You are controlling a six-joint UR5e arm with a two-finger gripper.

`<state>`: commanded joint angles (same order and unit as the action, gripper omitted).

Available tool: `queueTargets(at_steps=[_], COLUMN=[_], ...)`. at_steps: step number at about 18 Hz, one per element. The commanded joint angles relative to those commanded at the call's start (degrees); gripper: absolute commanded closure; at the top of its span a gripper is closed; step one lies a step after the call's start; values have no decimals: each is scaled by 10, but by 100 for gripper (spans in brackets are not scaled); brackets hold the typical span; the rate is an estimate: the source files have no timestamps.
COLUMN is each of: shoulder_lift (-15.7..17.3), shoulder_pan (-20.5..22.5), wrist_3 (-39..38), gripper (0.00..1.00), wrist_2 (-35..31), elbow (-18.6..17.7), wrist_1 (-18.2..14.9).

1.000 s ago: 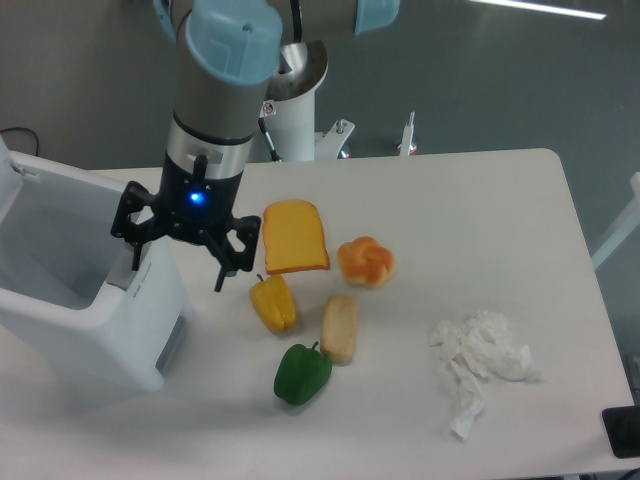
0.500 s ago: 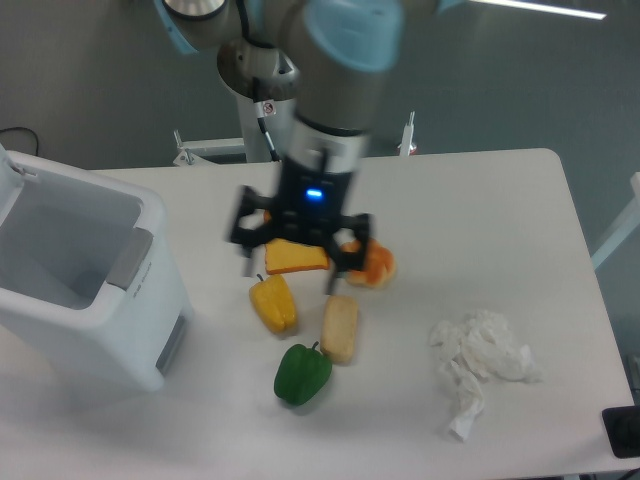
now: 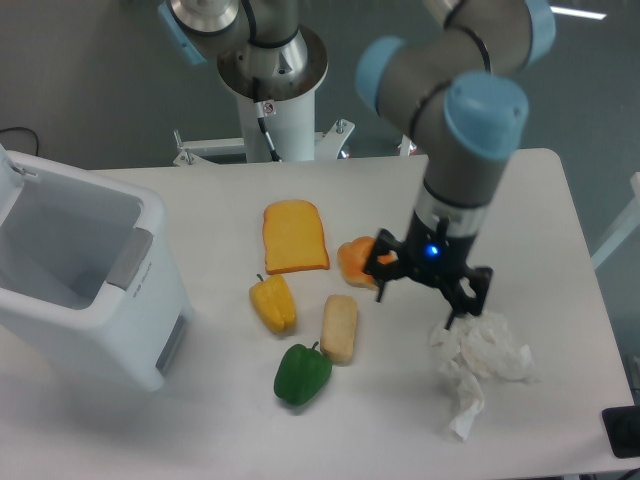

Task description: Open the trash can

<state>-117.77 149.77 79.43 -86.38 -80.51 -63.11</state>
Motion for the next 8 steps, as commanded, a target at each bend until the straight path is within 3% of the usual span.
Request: queueTargets(at_steps=[8], shoulder_lift=[-5], shoulder_pan=[4], wrist_3=[15], gripper=[0], wrist_2=[-7], elbow=[4], wrist_1=[2])
